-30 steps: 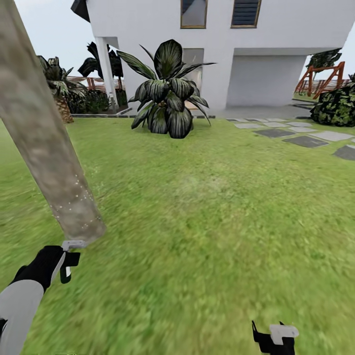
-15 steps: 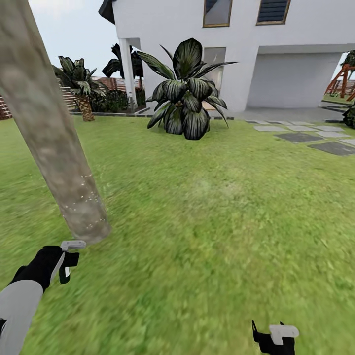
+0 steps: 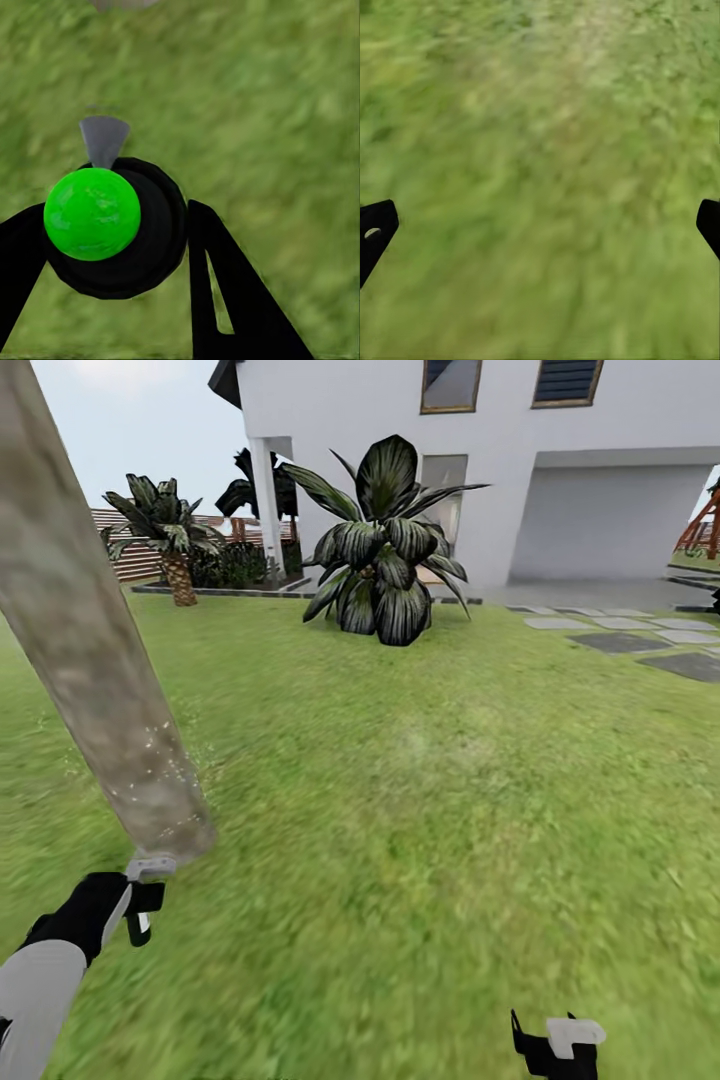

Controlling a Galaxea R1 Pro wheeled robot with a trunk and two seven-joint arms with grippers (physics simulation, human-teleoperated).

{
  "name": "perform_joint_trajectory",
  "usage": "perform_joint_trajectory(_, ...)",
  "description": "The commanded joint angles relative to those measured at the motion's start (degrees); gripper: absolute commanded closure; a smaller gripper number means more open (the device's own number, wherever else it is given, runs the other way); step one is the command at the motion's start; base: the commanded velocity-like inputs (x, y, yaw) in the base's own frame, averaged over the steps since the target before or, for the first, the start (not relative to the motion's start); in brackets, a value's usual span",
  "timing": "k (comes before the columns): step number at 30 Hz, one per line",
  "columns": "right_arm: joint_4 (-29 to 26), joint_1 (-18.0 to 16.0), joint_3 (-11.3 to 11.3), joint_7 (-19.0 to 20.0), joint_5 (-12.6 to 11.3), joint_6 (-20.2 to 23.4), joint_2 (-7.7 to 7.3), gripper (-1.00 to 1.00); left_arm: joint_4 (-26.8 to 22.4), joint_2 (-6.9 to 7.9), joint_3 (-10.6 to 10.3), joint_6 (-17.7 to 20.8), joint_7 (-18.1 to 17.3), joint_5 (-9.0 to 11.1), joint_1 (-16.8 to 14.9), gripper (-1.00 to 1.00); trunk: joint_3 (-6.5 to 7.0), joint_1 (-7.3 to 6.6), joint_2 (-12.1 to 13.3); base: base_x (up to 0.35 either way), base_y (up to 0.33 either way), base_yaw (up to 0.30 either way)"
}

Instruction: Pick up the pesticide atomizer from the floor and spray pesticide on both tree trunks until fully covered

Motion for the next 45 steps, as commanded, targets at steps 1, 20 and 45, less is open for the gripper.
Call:
perform_joint_trajectory(1,0.05,-0.03,-0.31,-0.33,0.61,-0.14,0.00,-1.00,0.07,-0.06,0.39,0.12,-0.50,-0.48,0.35,1.00,-0.04,-0.01,-0.02,0.014,-0.002,0.262)
perform_joint_trajectory(20,0.14,-0.03,-0.32,-0.34,0.69,-0.14,-0.05,-1.00,7.25,-1.55,0.34,-12.64,1.87,0.19,0.80,1.00,-0.04,-0.01,-0.02,0.128,0.000,0.099)
perform_joint_trajectory(45,0.22,-0.03,-0.32,-0.29,0.69,-0.14,0.00,-1.00,6.42,2.29,3.09,-12.67,0.87,0.15,0.73,1.00,-0.04,-0.01,-0.02,0.033,0.033,0.000)
